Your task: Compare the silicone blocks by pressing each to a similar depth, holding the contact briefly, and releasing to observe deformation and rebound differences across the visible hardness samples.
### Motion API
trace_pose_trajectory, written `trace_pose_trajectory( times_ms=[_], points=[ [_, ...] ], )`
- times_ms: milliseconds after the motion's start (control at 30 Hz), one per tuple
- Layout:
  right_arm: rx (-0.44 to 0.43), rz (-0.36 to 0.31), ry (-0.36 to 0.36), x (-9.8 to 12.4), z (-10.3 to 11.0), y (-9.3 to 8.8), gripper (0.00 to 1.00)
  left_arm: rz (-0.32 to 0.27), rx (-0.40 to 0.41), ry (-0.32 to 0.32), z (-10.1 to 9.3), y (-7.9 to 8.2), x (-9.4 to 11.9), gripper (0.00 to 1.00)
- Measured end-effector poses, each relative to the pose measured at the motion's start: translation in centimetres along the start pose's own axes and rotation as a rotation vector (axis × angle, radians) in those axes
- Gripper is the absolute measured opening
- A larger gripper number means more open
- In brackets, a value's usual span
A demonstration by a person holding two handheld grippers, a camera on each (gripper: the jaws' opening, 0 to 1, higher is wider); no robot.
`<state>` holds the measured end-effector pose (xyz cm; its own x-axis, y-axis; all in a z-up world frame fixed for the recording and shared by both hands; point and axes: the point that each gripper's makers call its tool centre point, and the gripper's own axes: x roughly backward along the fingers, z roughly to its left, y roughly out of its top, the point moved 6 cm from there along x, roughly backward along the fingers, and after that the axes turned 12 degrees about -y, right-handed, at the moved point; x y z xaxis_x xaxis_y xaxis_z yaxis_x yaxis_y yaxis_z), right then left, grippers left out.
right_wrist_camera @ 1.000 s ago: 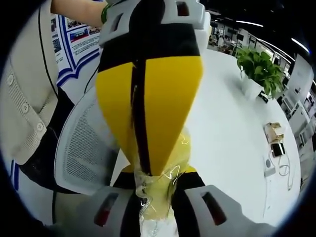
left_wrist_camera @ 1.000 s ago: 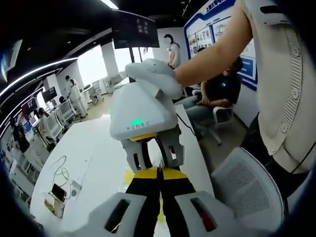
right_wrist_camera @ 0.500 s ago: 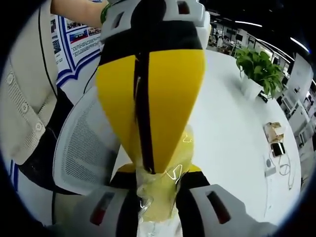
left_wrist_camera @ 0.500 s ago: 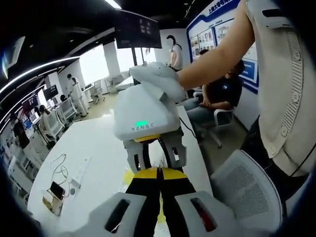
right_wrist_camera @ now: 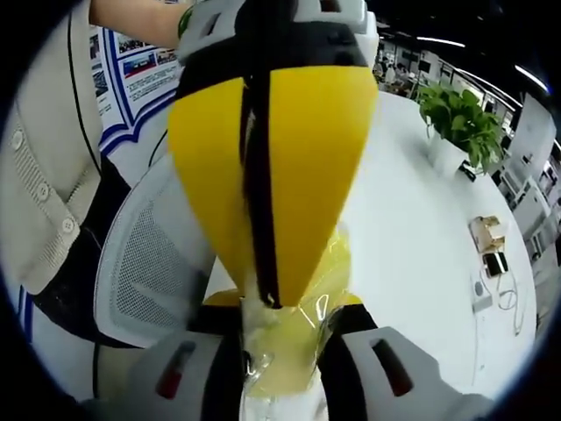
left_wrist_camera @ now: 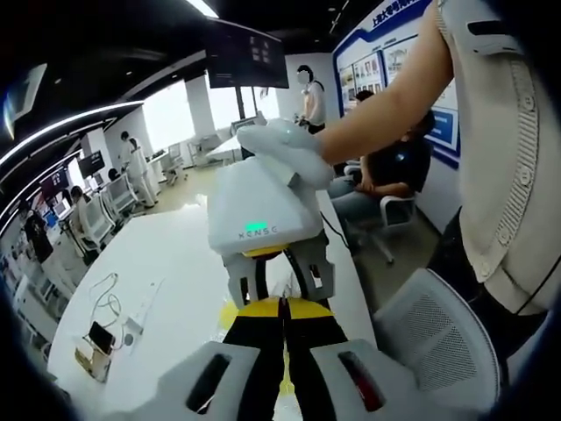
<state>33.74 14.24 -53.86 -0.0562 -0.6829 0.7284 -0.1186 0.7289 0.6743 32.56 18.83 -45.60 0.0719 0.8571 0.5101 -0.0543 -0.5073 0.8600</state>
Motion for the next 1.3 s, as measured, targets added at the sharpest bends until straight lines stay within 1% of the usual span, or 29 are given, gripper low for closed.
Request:
trace_pose_trajectory(
  times_ms=[133, 200, 233, 300, 367, 433, 467, 533, 567, 667, 733, 767, 800, 833, 867, 933, 967, 1000, 1033, 1067, 1100, 1133, 1200, 1233, 1300],
  points=[
    [-0.033, -0.033, -0.009, 0.3, 0.0, 0.3, 0.32, 0.001, 0.008, 0.007, 0.0, -0.2, 0.1, 0.0],
    [-0.049, -0.046, -0.021, 0.4, -0.1, 0.4, 0.38, -0.002, 0.018, 0.01, 0.0, -0.4, 0.2, 0.0],
    [-0.063, -0.066, -0.034, 0.5, -0.1, 0.5, 0.4, -0.002, 0.02, 0.012, 0.0, -0.5, 0.2, 0.0],
    [-0.079, -0.075, -0.039, 0.7, -0.1, 0.4, 0.43, -0.005, 0.029, 0.016, 0.0, -0.7, 0.3, 0.0],
    [-0.095, -0.091, -0.059, 0.9, -0.2, 0.3, 0.46, -0.01, 0.041, 0.021, 0.0, -0.8, 0.3, 0.0],
    [-0.112, -0.107, -0.084, 1.0, -0.3, 0.2, 0.51, -0.013, 0.045, 0.025, 0.0, -1.0, 0.4, 0.0],
    [-0.115, -0.106, -0.092, 1.1, -0.3, 0.2, 0.52, -0.016, 0.049, 0.027, 0.0, -1.0, 0.4, 0.0],
    [-0.118, -0.135, -0.133, 1.5, -0.5, 0.2, 0.51, -0.022, 0.063, 0.034, 0.0, -1.2, 0.5, 0.0],
    [-0.134, -0.148, -0.153, 1.6, -0.6, 0.1, 0.52, -0.029, 0.075, 0.045, 0.0, -1.4, 0.6, 0.0],
    [-0.205, -0.165, -0.193, 2.1, -0.5, -0.3, 0.62, -0.056, 0.113, 0.064, 0.1, -1.9, 0.7, 0.0],
    [-0.225, -0.169, -0.232, 2.4, -0.4, -0.8, 0.68, -0.065, 0.131, 0.082, 0.3, -2.3, 0.8, 0.0],
    [-0.247, -0.184, -0.252, 2.5, -0.4, -1.0, 0.69, -0.077, 0.159, 0.093, 0.4, -2.7, 0.9, 0.0],
    [-0.273, -0.19, -0.267, 2.8, -0.3, -1.3, 0.69, -0.082, 0.169, 0.106, 0.6, -3.0, 0.9, 0.0],
    [-0.307, -0.207, -0.293, 3.1, -0.3, -1.6, 0.7, -0.093, 0.202, 0.126, 0.9, -3.5, 1.0, 0.0],
    [-0.333, -0.222, -0.322, 3.4, -0.3, -1.8, 0.71, -0.104, 0.226, 0.13, 1.0, -3.8, 1.0, 0.0],
    [-0.39, -0.252, -0.369, 4.1, 0.1, -2.4, 0.74, -0.11, 0.265, 0.159, 1.5, -4.7, 0.9, 0.0],
    [-0.43, -0.277, -0.407, 4.7, 0.3, -2.7, 0.75, -0.114, 0.292, 0.164, 1.6, -5.2, 0.9, 0.0],
    [-0.455, -0.295, -0.427, 5.1, 0.5, -2.9, 0.76, -0.119, 0.315, 0.186, 2.0, -5.9, 0.8, 0.0],
    [-0.482, -0.31, -0.44, 5.4, 0.8, -3.1, 0.77, -0.119, 0.334, 0.191, 2.2, -6.4, 0.7, 0.0],
    [-0.523, -0.312, -0.462, 5.9, 1.3, -3.6, 0.78, -0.131, 0.375, 0.202, 2.6, -7.1, 0.5, 0.0],
    [-0.539, -0.315, -0.477, 6.2, 1.6, -3.9, 0.78, -0.137, 0.399, 0.215, 2.8, -7.6, 0.4, 0.0],
    [-0.555, -0.318, -0.483, 6.5, 2.3, -4.3, 0.77, -0.148, 0.434, 0.214, 3.1, -8.3, 0.1, 0.0],
    [-0.584, -0.319, -0.518, 6.9, 3.3, -5.0, 0.77, -0.152, 0.471, 0.238, 3.6, -9.4, -0.1, 0.0],
    [-0.587, -0.314, -0.519, 7.0, 3.8, -5.2, 0.77, -0.154, 0.511, 0.243, 3.9, -10.2, -0.4, 0.0],
    [-0.617, -0.29, -0.539, 7.2, 4.9, -6.0, 0.75, -0.156, 0.521, 0.239, 4.4, -11.1, -0.8, 0.0]
  ],
)
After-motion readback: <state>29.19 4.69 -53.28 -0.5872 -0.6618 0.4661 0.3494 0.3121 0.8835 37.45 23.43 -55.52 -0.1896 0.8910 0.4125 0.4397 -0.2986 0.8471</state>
